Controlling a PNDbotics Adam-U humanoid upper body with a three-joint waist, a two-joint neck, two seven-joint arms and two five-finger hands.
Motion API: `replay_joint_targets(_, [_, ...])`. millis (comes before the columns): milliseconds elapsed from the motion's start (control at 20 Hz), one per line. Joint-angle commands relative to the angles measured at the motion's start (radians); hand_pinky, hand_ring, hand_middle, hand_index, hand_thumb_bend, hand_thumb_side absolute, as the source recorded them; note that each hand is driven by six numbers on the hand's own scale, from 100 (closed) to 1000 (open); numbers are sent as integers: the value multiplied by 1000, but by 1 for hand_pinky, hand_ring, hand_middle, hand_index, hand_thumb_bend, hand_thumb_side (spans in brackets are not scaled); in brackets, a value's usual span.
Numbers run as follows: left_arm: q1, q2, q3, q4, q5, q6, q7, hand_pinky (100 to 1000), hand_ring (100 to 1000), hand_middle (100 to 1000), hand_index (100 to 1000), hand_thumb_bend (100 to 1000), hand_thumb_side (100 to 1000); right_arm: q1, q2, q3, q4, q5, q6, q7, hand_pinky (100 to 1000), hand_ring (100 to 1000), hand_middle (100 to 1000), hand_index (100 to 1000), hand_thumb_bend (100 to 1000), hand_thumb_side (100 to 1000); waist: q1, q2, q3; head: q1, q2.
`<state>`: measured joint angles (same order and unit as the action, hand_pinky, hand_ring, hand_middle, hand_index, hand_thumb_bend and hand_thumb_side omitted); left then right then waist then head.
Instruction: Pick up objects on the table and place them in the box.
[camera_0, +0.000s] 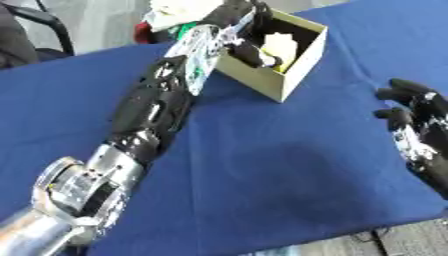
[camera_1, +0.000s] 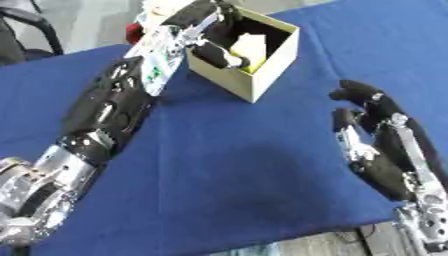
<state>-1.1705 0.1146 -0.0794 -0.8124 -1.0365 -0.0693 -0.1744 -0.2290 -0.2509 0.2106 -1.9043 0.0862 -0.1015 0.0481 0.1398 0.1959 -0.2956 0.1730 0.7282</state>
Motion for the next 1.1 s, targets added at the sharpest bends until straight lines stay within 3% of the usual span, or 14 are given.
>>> replay_joint_targets(50, [-15, 31, 3, -43, 30, -5, 11, 658, 597, 621, 812, 594, 394, -10, 0, -1, -8, -2, -2, 2, 754, 886, 723, 877, 100, 512, -14, -19, 6, -4, -8])
replay_joint_targets(300, [13, 109, -14, -178, 161, -12, 33, 634, 576, 579, 783, 507, 379, -1, 0, -13, -8, -1, -1, -9, 754, 885, 723, 879, 100, 512, -23, -27, 37, -20, -3])
replay_joint_targets(350, [28, 135, -18, -221, 205, -14, 37, 630, 574, 578, 781, 422, 400, 1, 0, -16, -8, 0, -1, -12, 754, 885, 723, 879, 100, 511, -25, -28, 46, -24, 0])
replay_joint_targets(400, [45, 161, -23, -266, 252, -13, 39, 629, 575, 575, 780, 488, 369, 3, 0, -18, -8, 1, -1, -15, 754, 885, 723, 880, 100, 512, -26, -30, 54, -27, 2])
replay_joint_targets(500, [93, 217, -31, -370, 353, -12, 45, 629, 582, 576, 781, 469, 376, 6, 0, -23, -8, 2, 0, -20, 754, 885, 723, 881, 100, 513, -29, -31, 72, -32, 6])
replay_joint_targets(800, [311, 340, -1, -673, 666, -18, 107, 615, 590, 574, 779, 404, 362, 12, 3, -34, -8, 5, 1, -34, 754, 885, 723, 883, 100, 514, -43, -25, 131, -33, 16])
replay_joint_targets(1100, [516, 332, 45, -849, 809, -9, 193, 601, 591, 570, 777, 360, 383, 17, 5, -41, -7, 11, 3, -45, 753, 885, 722, 884, 100, 507, -53, -14, 181, -21, 30])
